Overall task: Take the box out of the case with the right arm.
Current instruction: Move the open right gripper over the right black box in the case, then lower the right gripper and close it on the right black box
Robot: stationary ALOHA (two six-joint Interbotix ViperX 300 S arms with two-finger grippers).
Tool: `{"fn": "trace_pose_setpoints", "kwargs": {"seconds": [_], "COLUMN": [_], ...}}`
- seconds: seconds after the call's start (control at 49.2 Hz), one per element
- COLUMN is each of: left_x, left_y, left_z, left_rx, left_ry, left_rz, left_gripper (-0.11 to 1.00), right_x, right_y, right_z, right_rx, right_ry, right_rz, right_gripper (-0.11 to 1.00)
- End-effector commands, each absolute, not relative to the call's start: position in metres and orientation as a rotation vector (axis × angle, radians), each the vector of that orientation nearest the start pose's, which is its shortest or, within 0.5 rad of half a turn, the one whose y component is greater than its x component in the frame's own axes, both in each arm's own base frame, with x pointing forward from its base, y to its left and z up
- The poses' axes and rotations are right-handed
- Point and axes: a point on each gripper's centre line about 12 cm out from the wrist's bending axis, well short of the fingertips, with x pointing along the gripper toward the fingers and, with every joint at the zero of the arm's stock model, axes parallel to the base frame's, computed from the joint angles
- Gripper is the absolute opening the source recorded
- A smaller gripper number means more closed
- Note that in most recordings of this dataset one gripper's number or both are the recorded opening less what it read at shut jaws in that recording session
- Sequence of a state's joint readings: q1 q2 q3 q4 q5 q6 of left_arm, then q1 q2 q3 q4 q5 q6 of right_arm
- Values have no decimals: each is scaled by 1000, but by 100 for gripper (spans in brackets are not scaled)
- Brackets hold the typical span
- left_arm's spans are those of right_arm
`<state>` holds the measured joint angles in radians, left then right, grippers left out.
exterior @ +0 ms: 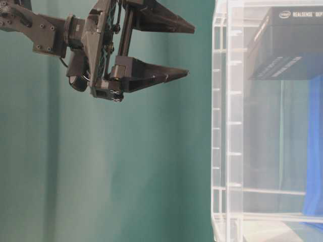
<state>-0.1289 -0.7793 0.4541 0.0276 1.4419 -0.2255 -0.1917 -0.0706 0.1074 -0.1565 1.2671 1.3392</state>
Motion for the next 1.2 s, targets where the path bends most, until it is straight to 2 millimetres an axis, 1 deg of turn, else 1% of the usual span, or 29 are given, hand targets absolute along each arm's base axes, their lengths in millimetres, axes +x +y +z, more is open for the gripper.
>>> {"fn": "trace_pose_setpoints", "kwargs": {"seconds": [0.0, 0.305, 0.589, 0.975, 1.056, 1.178], "left_x": [168, 168, 168, 168, 168, 168], "left_y": [-18, -18, -18, -18, -18, -18], "left_z": [376, 375, 375, 375, 375, 375], "left_rx": [-112, -112, -113, -113, -114, -113], "left_ry": [1103, 1106, 1105, 1105, 1104, 1106], "left_rz": [37, 37, 36, 36, 38, 38], "left_gripper": [0, 0, 0, 0, 0, 0], "right_x": [360, 359, 361, 364, 364, 364], "right_y": [-86, -87, -87, -88, -88, -90], "right_z": [319, 317, 307, 277, 269, 251], "right_rx": [1122, 1122, 1117, 1122, 1125, 1118], "right_ry": [892, 895, 906, 906, 903, 923], "right_rz": [-1062, -1066, -1068, -1069, -1068, -1080], "right_gripper": [87, 87, 87, 91, 91, 91]}}
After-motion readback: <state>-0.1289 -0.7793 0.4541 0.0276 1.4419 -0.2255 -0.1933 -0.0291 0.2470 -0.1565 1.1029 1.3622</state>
